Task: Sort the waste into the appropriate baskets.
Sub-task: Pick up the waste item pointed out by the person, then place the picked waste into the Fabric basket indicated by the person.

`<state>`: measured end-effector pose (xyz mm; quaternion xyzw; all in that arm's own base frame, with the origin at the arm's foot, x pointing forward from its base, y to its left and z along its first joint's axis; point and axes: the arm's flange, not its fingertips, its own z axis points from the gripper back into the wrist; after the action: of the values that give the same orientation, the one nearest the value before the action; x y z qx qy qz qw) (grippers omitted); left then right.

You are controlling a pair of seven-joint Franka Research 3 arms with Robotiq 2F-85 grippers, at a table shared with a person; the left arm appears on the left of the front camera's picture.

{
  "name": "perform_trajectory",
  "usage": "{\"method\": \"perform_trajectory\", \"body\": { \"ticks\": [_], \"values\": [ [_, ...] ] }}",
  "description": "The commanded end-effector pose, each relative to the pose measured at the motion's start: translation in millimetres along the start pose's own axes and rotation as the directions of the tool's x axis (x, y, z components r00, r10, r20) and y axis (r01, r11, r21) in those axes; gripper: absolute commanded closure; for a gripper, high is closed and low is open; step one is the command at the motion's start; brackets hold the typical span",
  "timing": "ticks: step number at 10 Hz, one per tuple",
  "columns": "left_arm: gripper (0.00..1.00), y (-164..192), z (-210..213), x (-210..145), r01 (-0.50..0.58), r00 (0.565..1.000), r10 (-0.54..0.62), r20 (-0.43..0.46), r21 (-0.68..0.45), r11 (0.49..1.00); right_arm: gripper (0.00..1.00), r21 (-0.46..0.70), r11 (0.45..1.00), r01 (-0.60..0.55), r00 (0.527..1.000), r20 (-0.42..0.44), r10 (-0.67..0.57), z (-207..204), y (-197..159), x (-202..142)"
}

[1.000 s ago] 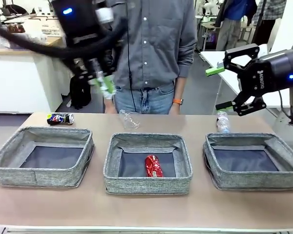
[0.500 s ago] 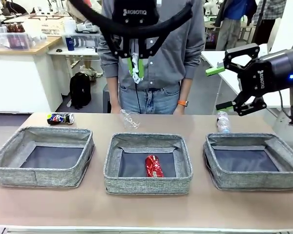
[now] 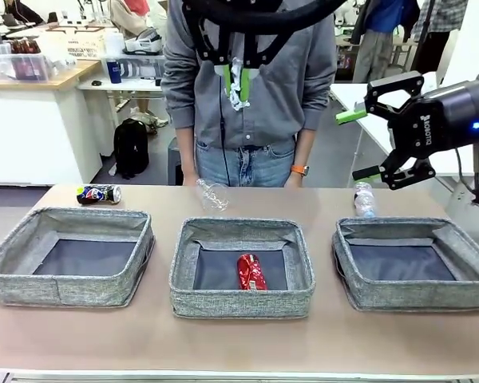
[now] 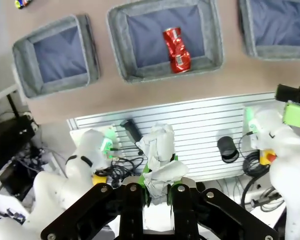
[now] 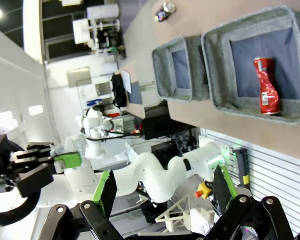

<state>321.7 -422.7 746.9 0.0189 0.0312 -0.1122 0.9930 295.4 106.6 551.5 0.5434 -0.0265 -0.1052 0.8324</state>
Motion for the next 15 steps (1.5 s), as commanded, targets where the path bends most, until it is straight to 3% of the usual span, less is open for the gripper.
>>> {"method": "perform_trajectory", "body": {
  "ticks": [1, 4, 5, 15],
  "values": [
    [0.9, -12.6, 41.3, 14.2, 0.002, 1.0, -0.002, 0.006, -0.039, 0.999, 0.0, 0.03, 0.999, -0.019, 1.0, -0.002, 0.019, -2.0, 0.9, 2.0],
    [0.9, -9.8, 56.8, 21.8, -0.039, 0.999, 0.039, -0.01, -0.04, 0.998, 0.0, 0.03, 0.999, -0.019, 1.0, -0.002, 0.019, -2.0, 0.9, 2.0],
    [0.9, 4.7, 22.6, 6.4, 0.012, 1.0, -0.011, 0.014, -0.055, 0.998, 0.0, 0.03, 0.999, -0.019, 1.0, -0.002, 0.019, -2.0, 0.9, 2.0],
    [0.9, 4.7, 22.6, 6.4, 0.012, 1.0, -0.011, 0.014, -0.055, 0.998, 0.0, 0.03, 0.999, -0.019, 1.0, -0.002, 0.019, -2.0, 0.9, 2.0]
  ]
}}
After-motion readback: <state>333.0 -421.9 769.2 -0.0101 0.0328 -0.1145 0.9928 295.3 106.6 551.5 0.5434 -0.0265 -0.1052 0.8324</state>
